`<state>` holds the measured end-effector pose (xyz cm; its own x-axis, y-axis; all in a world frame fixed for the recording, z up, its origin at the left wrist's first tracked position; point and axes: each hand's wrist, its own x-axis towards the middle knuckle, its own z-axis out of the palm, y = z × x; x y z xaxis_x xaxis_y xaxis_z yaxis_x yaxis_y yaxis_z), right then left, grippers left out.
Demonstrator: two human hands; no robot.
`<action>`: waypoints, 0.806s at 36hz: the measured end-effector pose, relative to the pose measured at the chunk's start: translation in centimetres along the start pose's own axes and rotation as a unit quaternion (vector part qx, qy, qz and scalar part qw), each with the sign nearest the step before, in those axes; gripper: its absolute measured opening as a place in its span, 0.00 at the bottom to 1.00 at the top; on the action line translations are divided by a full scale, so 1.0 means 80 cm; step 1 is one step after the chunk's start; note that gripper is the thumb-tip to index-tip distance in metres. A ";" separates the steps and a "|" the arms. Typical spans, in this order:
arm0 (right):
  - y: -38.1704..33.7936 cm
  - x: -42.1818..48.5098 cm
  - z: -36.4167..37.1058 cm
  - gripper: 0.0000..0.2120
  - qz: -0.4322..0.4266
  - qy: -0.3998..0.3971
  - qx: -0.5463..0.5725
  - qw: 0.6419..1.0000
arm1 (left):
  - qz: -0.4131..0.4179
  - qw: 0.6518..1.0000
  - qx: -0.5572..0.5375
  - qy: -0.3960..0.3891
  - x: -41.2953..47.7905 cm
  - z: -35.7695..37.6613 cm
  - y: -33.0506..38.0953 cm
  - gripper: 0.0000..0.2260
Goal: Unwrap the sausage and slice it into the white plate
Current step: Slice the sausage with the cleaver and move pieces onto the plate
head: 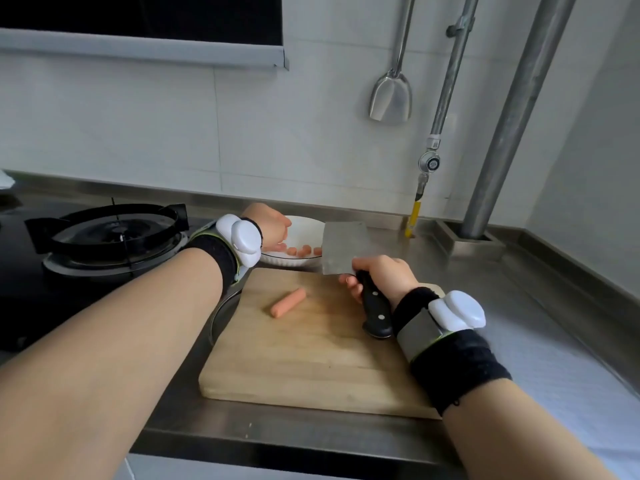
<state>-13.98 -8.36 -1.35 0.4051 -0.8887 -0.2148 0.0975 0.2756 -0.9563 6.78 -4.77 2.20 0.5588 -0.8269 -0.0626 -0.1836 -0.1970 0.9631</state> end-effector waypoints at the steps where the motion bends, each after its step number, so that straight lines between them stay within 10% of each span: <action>1: 0.001 0.000 0.000 0.05 0.001 -0.001 0.001 1.000 | 0.001 1.000 -0.006 0.010 -0.002 -0.001 0.002 0.10; 11: -0.001 -0.014 0.003 0.07 -0.011 0.027 -0.008 1.000 | 0.121 0.979 0.160 0.036 -0.058 0.000 -0.021 0.10; 18: 0.000 -0.033 0.000 0.11 -0.029 0.042 -0.008 0.999 | 0.052 0.929 0.345 -0.121 -0.108 -0.002 -0.030 0.16; 29: 0.006 -0.055 -0.014 0.09 -0.032 0.027 -0.027 0.999 | 0.182 0.957 0.226 -0.016 -0.125 0.032 -0.063 0.09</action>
<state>-16.72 -4.70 -1.11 0.3490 -0.9231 -0.1617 0.0710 0.1981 -0.9776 0.02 3.16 -2.72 0.3670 -0.8987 0.2403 -0.6970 -0.0946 0.7108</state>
